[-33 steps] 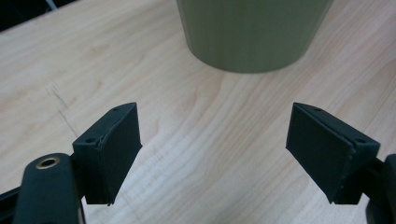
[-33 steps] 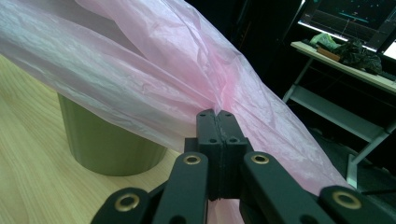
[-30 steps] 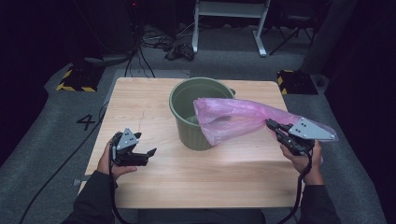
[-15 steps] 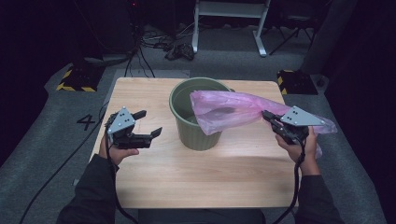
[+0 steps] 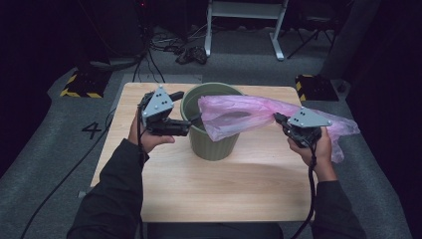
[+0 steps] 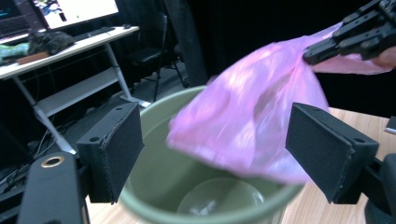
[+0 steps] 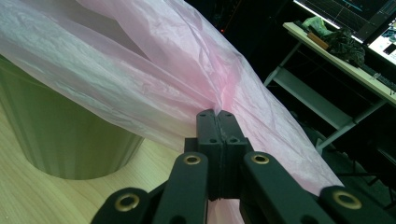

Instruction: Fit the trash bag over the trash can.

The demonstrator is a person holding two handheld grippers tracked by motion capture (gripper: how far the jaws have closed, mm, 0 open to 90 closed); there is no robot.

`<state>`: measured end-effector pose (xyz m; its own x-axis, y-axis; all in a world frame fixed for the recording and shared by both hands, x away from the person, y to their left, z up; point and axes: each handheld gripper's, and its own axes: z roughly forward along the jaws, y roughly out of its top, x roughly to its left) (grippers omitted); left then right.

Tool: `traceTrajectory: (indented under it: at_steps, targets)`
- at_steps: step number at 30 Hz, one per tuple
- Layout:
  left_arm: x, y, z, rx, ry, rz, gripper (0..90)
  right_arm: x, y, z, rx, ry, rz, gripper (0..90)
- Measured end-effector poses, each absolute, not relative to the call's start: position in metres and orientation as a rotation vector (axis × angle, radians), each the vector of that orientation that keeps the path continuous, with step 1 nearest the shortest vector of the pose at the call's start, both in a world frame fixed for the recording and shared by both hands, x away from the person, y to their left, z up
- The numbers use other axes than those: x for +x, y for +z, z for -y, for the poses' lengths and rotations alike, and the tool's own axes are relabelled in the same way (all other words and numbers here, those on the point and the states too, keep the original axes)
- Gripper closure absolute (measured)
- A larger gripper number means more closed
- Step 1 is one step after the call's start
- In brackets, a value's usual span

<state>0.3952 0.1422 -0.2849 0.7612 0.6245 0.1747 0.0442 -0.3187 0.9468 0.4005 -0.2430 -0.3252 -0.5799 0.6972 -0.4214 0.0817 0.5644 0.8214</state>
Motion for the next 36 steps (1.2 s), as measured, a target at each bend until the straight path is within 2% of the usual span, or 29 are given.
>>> traceTrajectory:
  at_steps: [4, 7, 10, 11, 13, 16, 30, 36]
  targets:
    - [0.404, -0.280, -0.124, 1.853, 0.657, -0.504, 21.2, 0.401, -0.325, 0.242, 0.619, 1.014, -2.024, 90.0]
    - [0.411, -0.279, -0.113, 1.880, 0.665, -0.503, 27.0, 0.402, -0.325, 0.241, 0.616, 1.011, -2.030, 90.0]
    - [0.419, -0.281, -0.105, 1.908, 0.681, -0.505, 38.3, 0.402, -0.325, 0.239, 0.611, 1.013, -2.031, 90.0]
    - [0.423, -0.281, -0.103, 1.926, 0.682, -0.507, 38.9, 0.402, -0.325, 0.239, 0.609, 1.014, -2.029, 90.0]
    - [0.429, -0.284, -0.100, 1.947, 0.692, -0.520, 46.5, 0.402, -0.325, 0.239, 0.607, 1.017, -2.028, 90.0]
    - [0.438, -0.288, -0.098, 1.990, 0.689, -0.532, 53.3, 0.402, -0.325, 0.239, 0.618, 1.029, -2.020, 90.0]
    - [0.464, -0.306, -0.093, 2.147, 0.632, -0.553, 70.5, 0.403, -0.319, 0.227, 0.579, 1.025, -2.016, 90.0]
    - [0.465, -0.313, -0.086, 2.217, 0.611, -0.512, 84.2, 0.400, -0.315, 0.220, 0.541, 1.033, -2.022, 90.0]
